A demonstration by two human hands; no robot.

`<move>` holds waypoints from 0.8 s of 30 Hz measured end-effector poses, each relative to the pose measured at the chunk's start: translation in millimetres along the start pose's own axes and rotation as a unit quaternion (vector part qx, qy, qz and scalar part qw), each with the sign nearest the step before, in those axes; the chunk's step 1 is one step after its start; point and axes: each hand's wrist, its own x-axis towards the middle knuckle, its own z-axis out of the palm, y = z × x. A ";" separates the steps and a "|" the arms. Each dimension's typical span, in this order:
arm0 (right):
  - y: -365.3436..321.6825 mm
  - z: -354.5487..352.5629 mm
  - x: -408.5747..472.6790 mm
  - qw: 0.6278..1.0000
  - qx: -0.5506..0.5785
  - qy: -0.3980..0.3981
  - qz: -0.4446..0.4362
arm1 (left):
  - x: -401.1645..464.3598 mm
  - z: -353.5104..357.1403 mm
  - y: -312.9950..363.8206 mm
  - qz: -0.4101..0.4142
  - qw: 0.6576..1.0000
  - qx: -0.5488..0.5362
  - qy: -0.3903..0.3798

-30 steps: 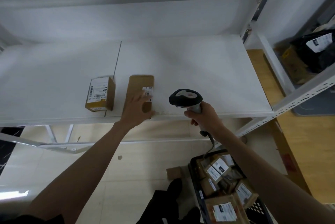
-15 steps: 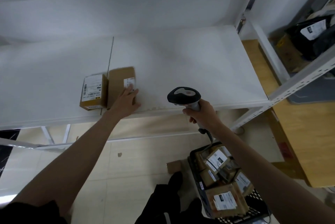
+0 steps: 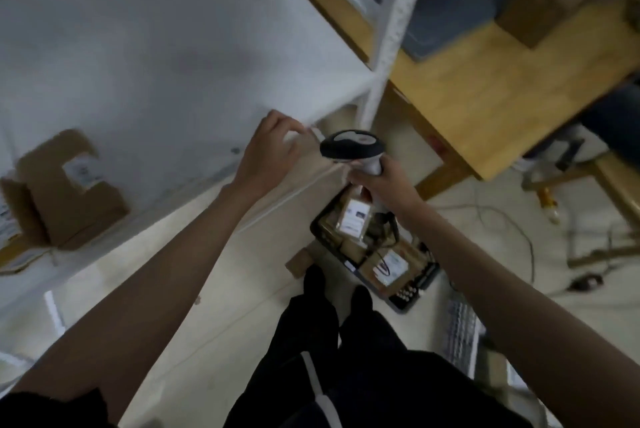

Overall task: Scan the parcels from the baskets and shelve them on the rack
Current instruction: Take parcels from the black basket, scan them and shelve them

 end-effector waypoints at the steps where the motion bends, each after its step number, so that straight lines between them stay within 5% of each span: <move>1: 16.3 -12.1 -7.2 0.999 0.023 0.020 0.021 | 3.2 17.7 11.9 0.015 1.000 -0.006 -0.021; 6: 103.9 -57.1 -43.4 0.977 0.114 0.145 0.108 | -2.7 111.6 51.1 0.018 0.984 -0.023 -0.175; 12: 203.8 -75.2 -82.0 0.923 0.213 0.253 0.197 | -26.4 220.6 71.4 0.027 0.916 -0.008 -0.400; 24: 331.8 -66.8 -94.5 0.849 0.295 0.333 0.285 | -53.3 357.0 27.7 -0.028 0.834 0.090 -0.544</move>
